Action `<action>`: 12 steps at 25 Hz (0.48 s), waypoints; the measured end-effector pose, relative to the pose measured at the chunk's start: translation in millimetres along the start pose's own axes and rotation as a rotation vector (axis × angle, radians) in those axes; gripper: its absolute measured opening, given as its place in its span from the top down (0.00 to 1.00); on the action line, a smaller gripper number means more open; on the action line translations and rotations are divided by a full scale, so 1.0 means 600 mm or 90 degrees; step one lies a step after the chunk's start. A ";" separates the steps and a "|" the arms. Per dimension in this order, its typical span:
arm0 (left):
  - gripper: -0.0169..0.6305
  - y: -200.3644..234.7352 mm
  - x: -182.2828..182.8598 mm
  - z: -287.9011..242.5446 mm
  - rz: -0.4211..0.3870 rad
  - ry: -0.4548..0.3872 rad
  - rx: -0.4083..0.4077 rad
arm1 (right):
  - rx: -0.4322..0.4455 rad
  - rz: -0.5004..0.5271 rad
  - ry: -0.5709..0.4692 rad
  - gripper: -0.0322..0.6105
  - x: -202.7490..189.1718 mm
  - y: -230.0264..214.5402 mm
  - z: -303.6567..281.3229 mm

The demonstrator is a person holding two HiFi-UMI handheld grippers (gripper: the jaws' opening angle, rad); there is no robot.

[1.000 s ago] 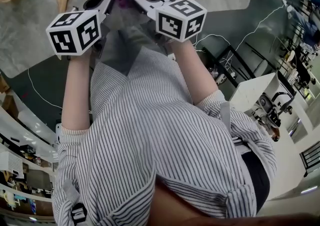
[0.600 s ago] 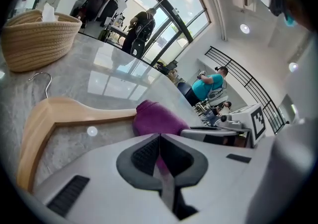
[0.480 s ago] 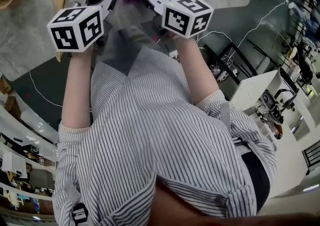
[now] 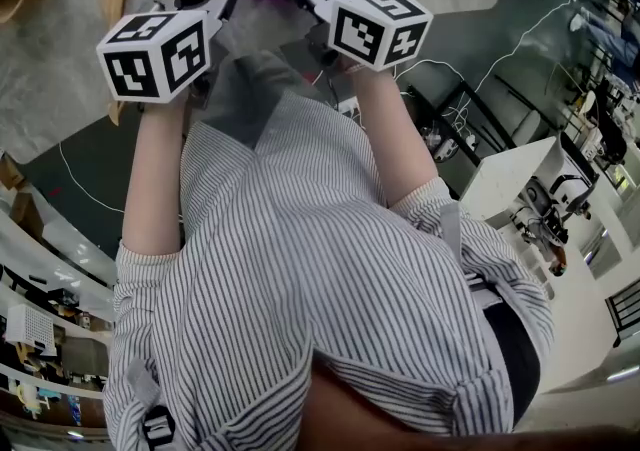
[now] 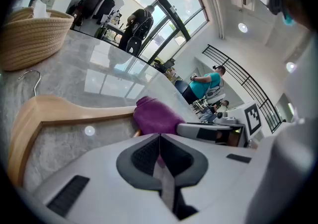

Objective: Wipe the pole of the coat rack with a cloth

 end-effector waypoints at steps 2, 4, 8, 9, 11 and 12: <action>0.95 0.000 0.000 0.003 0.000 0.000 0.000 | -0.005 0.002 0.000 0.85 0.002 -0.001 0.001; 0.95 0.001 0.001 0.008 -0.001 -0.002 0.002 | -0.009 0.005 0.000 0.85 0.004 0.000 0.001; 0.95 0.007 -0.008 0.015 0.002 0.003 0.009 | -0.015 0.005 -0.002 0.85 0.003 -0.003 0.001; 0.95 0.008 -0.011 0.017 0.002 0.004 0.011 | -0.016 0.005 -0.003 0.85 0.002 -0.004 0.003; 0.95 0.008 -0.014 0.020 0.005 0.003 0.011 | -0.020 0.003 -0.007 0.85 0.002 -0.008 0.009; 0.95 0.008 -0.014 0.021 0.007 0.000 0.010 | -0.022 0.002 -0.009 0.85 0.003 -0.010 0.013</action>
Point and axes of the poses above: the fingertips, and each gripper's own axes: z backward along the fingers, y to its left, x out of its top, the point moved 7 cm from there along z, backward along the fingers, and after that the axes turned 10 degrees about -y, right-handed, at the moved point
